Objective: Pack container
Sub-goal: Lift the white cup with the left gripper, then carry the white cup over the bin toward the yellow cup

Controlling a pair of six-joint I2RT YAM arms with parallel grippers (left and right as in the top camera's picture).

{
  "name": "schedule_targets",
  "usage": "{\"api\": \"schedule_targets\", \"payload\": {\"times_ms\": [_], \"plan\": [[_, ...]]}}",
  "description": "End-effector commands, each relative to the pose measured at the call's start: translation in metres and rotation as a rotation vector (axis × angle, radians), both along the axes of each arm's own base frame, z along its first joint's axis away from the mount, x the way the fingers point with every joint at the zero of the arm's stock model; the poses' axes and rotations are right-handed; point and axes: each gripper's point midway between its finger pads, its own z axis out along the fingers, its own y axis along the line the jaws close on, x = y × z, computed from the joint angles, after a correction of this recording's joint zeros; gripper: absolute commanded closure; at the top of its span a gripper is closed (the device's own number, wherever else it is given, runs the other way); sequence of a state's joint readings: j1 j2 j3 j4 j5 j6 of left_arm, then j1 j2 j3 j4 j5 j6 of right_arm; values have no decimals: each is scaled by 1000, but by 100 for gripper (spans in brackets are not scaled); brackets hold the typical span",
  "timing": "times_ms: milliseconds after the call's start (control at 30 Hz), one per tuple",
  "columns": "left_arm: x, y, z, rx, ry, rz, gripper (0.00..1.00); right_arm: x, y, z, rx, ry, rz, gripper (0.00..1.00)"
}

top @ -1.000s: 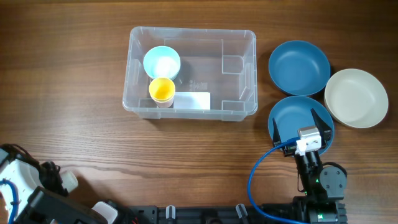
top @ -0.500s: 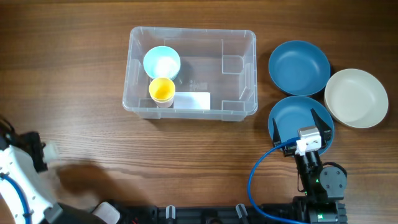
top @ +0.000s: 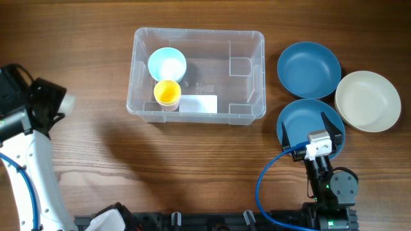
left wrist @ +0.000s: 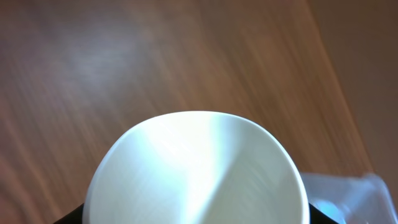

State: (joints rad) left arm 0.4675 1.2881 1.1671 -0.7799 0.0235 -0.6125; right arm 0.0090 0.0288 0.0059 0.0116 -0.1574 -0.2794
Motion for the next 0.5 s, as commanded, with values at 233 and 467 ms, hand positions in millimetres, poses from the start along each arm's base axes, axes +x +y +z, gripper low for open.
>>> {"api": "schedule_targets", "payload": {"times_ms": [233, 467], "plan": [[56, -85, 48, 86, -210, -442, 52, -1, 4, 0, -8, -1, 23, 0], [68, -146, 68, 169, -286, -665, 51, -1, 4, 0, -8, -1, 23, 0]]}}
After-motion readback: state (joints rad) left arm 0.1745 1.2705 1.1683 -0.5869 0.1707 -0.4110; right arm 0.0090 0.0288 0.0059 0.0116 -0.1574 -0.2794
